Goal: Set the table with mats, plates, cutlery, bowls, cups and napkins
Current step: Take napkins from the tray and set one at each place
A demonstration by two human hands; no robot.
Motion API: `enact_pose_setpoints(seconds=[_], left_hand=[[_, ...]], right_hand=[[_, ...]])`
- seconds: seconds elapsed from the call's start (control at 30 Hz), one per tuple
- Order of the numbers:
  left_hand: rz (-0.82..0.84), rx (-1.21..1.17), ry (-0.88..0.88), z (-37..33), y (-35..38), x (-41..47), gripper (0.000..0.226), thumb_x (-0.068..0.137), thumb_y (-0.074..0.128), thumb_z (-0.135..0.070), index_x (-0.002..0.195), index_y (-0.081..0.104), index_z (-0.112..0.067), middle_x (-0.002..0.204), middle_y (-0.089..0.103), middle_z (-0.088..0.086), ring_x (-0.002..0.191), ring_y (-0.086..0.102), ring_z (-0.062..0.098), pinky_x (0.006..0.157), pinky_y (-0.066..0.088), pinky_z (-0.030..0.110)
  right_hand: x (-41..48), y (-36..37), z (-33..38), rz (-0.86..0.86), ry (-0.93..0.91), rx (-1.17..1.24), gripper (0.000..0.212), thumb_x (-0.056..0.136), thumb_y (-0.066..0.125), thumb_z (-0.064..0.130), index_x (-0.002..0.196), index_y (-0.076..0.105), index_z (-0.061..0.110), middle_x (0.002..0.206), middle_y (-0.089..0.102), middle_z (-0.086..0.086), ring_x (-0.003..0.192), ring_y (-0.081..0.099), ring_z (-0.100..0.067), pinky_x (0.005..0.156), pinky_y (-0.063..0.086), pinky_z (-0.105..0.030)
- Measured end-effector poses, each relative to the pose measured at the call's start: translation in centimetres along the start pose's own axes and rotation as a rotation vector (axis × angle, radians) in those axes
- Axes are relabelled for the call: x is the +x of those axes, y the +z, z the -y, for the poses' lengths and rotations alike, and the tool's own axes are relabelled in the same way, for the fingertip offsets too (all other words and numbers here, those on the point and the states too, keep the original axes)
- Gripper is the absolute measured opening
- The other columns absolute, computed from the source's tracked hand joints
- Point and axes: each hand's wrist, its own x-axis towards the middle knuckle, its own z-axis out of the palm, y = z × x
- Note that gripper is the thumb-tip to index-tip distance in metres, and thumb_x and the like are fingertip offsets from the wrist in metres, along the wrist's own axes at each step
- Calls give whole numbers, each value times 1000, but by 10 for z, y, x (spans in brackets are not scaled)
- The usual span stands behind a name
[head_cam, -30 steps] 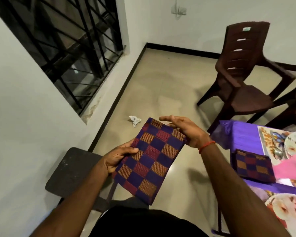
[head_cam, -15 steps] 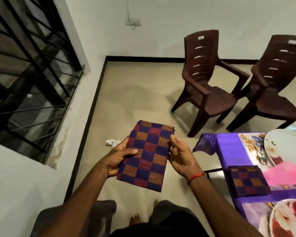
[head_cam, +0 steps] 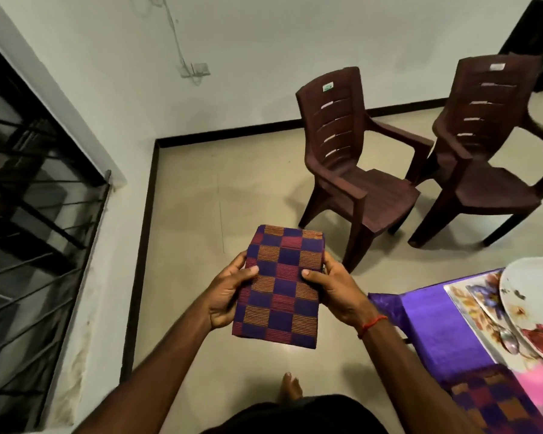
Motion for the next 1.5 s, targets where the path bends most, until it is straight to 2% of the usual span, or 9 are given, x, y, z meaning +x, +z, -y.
enact_pose_setpoints(seconds=[0.17,0.27,0.33,0.5,0.67,0.9,1.03,1.23,1.5], left_hand=[[62,60,-45,-32,15,76,57,93,61,-1,146,47,-19,132,64,23,105,70,37,83,61,51],[119,84,-107,-41,33,115,62,90,67,-3,146,46,-19,133,63,23,109,68,39,86,59,53],[146,93,-131,-46,44,135,65,88,69,-5,146,45,-20,133,63,23,111,67,40,87,58,54],[231,184,-177,-67,83,194,53,95,60,1,142,48,-21,126,67,19,108,69,37,86,59,53],[360,255,-228,-84,118,269,56,95,59,5,142,47,-22,133,63,22,114,66,39,88,60,53],[535,280,-346,-121,161,367,55,95,52,10,142,49,-19,135,61,22,114,66,38,85,61,51],[615,297,-434,-144,182,417,53,96,47,12,141,50,-18,126,65,21,110,68,38,78,63,47],[734,378,-566,-151,208,471,57,95,51,13,145,47,-14,137,59,25,118,64,41,88,61,51],[868,505,-661,-119,281,500,54,94,53,14,140,50,-14,134,61,27,111,68,39,76,63,46]], right_hand=[[40,-38,26,-85,-5,84,41,95,60,1,131,54,20,121,69,-11,110,68,-32,89,56,-58],[54,-67,34,-144,-6,107,45,93,60,-3,133,53,18,124,67,-14,114,66,-35,91,55,-60],[57,-83,42,-173,-8,126,47,92,60,-6,132,54,18,124,67,-15,113,66,-36,89,56,-57],[67,-121,65,-216,-73,172,60,85,66,-6,138,48,17,127,66,-17,115,65,-38,85,58,-54],[88,-154,84,-394,-86,164,53,90,63,-6,134,50,22,121,70,-11,109,69,-33,83,59,-52],[134,-196,116,-618,-103,159,56,88,64,-7,134,52,23,123,68,-13,111,67,-36,92,53,-65],[159,-213,138,-736,-113,165,55,90,60,-8,135,53,23,122,69,-11,109,68,-35,90,55,-62],[176,-219,137,-902,-125,301,52,92,55,-8,134,52,22,120,70,-11,109,69,-32,92,56,-57],[149,-245,130,-1137,-214,470,56,92,52,-13,133,55,25,118,71,-15,107,69,-35,87,57,-55]])
